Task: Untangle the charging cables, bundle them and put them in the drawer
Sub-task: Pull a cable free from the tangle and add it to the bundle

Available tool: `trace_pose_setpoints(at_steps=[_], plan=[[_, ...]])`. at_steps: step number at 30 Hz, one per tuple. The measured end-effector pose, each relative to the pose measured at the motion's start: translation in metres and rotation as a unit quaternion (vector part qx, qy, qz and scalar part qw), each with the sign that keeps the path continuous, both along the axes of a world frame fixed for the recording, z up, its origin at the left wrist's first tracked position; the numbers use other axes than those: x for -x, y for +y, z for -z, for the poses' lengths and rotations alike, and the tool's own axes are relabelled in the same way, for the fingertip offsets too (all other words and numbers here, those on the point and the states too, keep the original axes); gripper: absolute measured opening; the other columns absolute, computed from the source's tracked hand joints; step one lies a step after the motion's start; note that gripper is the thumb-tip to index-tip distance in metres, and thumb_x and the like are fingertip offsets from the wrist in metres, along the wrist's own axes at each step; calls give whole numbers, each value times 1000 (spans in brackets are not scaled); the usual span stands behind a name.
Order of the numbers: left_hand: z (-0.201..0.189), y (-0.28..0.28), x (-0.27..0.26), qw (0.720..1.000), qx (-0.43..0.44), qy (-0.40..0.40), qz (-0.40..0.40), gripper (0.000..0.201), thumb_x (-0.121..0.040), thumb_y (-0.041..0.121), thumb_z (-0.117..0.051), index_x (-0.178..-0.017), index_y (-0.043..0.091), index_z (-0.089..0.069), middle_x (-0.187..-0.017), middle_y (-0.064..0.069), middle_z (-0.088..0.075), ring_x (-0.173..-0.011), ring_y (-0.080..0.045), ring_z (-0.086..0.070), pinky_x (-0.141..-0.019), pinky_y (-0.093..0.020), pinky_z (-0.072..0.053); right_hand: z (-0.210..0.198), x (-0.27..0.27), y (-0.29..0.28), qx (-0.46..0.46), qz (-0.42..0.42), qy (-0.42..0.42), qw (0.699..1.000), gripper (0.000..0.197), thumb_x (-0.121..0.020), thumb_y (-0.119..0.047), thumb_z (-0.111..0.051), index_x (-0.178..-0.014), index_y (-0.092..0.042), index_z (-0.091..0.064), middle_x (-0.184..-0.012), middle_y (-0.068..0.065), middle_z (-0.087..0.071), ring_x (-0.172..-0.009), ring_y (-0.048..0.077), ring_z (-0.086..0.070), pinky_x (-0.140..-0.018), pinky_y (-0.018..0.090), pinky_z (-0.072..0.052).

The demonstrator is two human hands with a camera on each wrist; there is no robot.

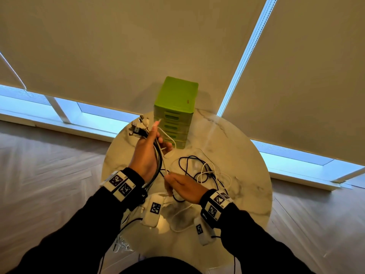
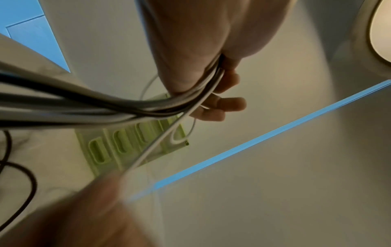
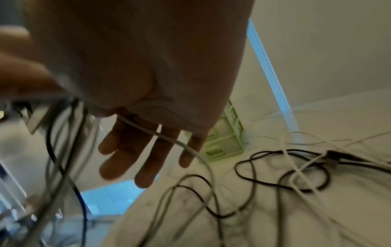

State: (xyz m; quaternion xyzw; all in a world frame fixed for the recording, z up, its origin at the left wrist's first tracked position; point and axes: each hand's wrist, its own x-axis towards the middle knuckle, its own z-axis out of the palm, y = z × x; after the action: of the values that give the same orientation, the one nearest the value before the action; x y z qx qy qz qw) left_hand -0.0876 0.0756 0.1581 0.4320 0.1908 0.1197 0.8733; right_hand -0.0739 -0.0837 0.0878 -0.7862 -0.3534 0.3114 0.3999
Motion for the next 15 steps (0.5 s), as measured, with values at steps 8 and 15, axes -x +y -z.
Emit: trace_pose_setpoints(at_steps=[8,15], plan=[[-21,37,-7,996,-69,-52,-35,33,-106,34,-46,-78,17,-52,-65,6,-52,-56,-11,-49,-56,-27,-44,46,-30,-52,41,86,-39,995,59,-98,-67,-25,-82,-21,-59,-76,0,-69,-78,20,-66,-91,47,-50],[-8,1,-12,994,-104,-38,24,39,-106,30,-46,-120,-5,-55,-68,4,-50,-59,-7,-51,-61,-26,-44,-8,-57,-75,-45,178,-41,982,22,-107,-26,-45,-109,-20,-66,-80,6,-75,-77,21,-72,-77,35,-56]])
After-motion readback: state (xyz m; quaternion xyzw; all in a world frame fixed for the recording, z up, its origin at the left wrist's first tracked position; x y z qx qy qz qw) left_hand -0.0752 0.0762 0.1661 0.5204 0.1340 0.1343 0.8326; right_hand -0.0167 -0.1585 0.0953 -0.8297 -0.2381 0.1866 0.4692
